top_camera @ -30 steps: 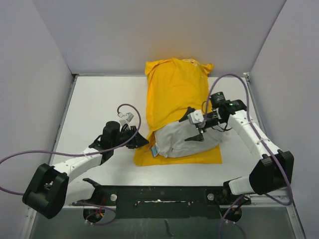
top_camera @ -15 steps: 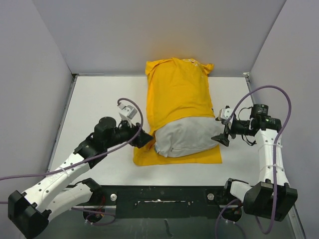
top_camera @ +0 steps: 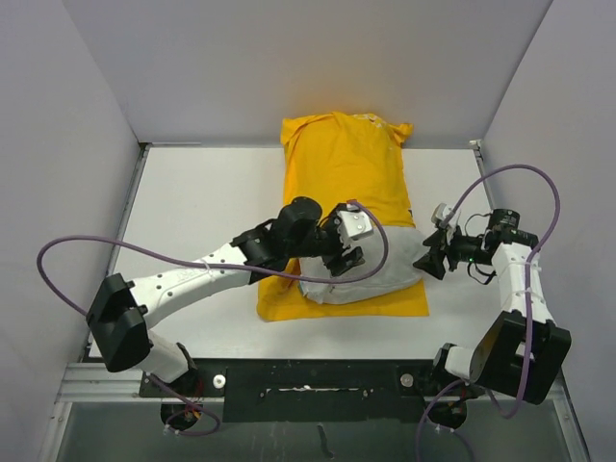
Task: Put the pillow into the pillowcase
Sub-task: Stuff the pillow into the pillowcase.
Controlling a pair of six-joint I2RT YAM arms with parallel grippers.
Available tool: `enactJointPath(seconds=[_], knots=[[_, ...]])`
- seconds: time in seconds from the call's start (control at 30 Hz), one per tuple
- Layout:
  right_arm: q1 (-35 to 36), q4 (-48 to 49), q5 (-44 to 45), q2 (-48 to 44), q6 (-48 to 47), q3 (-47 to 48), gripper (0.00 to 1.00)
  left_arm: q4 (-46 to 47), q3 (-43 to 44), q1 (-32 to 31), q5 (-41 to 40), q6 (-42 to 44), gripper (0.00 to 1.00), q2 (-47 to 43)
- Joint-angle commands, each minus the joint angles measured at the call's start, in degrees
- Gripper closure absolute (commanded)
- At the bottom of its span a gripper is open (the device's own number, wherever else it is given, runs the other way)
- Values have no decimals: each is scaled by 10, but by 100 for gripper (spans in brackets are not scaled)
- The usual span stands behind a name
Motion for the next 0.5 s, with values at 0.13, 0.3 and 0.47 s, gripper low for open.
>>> enactJointPath(seconds=[0.13,0.3,0.47], knots=[[55,106,-26,29,153,-23,91,164,-33,-109,9,-88,37,41],[172,111,-98,56,207,6,100,288,-142,-114,-94,-250,37,7],[274,271,-84,51,370,-7,99,356,-233,-146,-271,-350,35,-5]])
